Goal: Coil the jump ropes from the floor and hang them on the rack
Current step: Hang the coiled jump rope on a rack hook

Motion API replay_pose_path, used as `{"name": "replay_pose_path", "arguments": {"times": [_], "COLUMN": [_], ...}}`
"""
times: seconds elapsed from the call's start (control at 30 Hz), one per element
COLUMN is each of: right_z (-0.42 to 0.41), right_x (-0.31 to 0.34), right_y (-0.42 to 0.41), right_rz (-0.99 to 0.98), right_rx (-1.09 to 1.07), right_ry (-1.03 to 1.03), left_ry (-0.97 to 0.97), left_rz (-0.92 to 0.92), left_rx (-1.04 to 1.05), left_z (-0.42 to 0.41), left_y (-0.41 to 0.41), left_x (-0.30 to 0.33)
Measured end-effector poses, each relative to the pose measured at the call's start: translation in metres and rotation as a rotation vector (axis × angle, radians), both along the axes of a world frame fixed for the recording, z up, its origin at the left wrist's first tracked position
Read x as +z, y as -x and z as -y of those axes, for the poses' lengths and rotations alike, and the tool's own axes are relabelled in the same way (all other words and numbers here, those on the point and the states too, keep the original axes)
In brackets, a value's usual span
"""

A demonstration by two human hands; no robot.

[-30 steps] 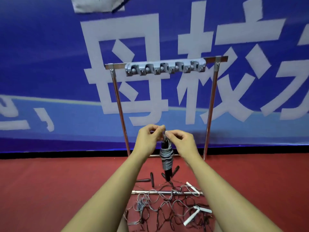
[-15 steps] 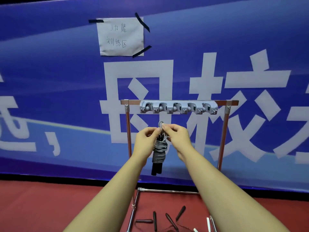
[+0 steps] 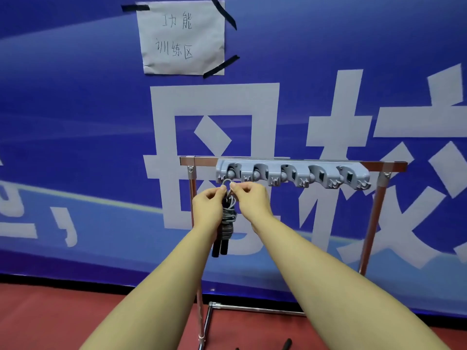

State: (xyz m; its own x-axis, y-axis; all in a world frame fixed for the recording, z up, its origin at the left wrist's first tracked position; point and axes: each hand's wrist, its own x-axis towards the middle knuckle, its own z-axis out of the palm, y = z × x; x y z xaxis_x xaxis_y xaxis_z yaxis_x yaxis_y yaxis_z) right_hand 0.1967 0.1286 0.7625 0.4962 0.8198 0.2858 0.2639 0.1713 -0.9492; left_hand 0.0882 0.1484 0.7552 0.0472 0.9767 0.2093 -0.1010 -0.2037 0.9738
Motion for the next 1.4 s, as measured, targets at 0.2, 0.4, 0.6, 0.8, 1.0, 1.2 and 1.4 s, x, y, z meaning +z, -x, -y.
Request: {"name": "replay_pose_path", "arguments": {"times": [0.2, 0.4, 0.6, 0.8, 1.0, 1.2, 1.4], "right_z": [-0.046, -0.064, -0.051, -0.004, 0.072, 0.165, 0.243], "right_x": [0.004, -0.008, -0.011, -0.016, -0.021, -0.065, -0.152], "right_y": [0.013, 0.010, 0.010, 0.007, -0.002, -0.005, 0.000], "right_rz": [0.085, 0.076, 0.083, 0.280, 0.579, 0.794, 0.830], "right_rx": [-0.077, -0.146, -0.057, 0.042, -0.017, -0.013, 0.008], "right_ry": [0.015, 0.102, 0.092, 0.165, 0.303, 0.435, 0.509], "left_ry": [0.032, 0.141, 0.037, -0.119, -0.247, -0.225, -0.202], "left_rz": [0.025, -0.053, -0.162, -0.440, -0.635, -0.838, -0.974], "left_rx": [0.054, -0.004, -0.053, -0.125, -0.091, -0.129, -0.191], "left_z": [-0.041, -0.064, -0.060, -0.016, 0.056, 0.122, 0.192], "left_y": [0.004, 0.001, 0.007, 0.016, 0.035, 0.054, 0.061], "left_x": [0.001, -0.004, -0.014, -0.003, -0.002, -0.055, -0.140]}}
